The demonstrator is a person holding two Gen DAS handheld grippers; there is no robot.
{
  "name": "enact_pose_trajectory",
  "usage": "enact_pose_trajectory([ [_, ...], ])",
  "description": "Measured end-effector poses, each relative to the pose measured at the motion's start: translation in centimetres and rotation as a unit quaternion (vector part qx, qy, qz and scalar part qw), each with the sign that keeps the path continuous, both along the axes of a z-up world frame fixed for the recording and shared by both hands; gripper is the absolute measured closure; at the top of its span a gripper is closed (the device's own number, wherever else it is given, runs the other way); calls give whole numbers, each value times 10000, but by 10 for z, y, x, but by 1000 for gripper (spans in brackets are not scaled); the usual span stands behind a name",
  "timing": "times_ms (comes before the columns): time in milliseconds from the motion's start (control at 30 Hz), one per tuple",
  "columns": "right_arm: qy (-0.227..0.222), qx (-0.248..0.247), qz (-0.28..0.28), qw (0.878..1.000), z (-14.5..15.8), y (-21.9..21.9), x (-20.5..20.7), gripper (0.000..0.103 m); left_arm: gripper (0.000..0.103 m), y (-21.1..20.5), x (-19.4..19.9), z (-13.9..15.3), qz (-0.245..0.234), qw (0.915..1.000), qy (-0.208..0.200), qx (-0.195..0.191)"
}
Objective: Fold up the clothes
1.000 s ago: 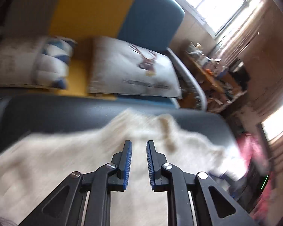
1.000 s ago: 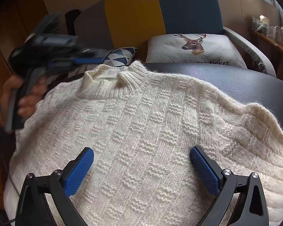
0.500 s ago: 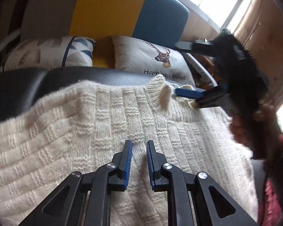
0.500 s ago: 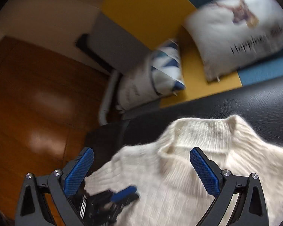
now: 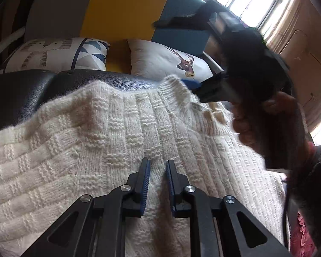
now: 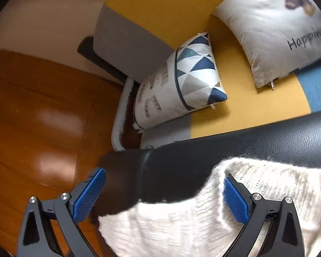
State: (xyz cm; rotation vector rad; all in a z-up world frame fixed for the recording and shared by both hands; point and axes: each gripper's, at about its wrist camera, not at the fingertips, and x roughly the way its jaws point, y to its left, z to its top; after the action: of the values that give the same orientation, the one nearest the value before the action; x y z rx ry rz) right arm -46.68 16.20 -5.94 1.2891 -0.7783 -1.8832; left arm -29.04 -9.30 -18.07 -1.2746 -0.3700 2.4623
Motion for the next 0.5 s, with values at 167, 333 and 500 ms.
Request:
enact_pose_trajectory([
  [167, 368, 11, 140, 9992, 36, 34, 28, 0, 88, 12, -20, 23, -66, 9999, 70, 77],
  [333, 288, 206, -40, 9994, 43, 90, 57, 0, 88, 28, -48, 25, 21, 10000, 68, -38],
  [500, -241, 456, -548, 9972, -1, 133, 57, 0, 91, 36, -71, 17, 161, 9996, -56, -208],
])
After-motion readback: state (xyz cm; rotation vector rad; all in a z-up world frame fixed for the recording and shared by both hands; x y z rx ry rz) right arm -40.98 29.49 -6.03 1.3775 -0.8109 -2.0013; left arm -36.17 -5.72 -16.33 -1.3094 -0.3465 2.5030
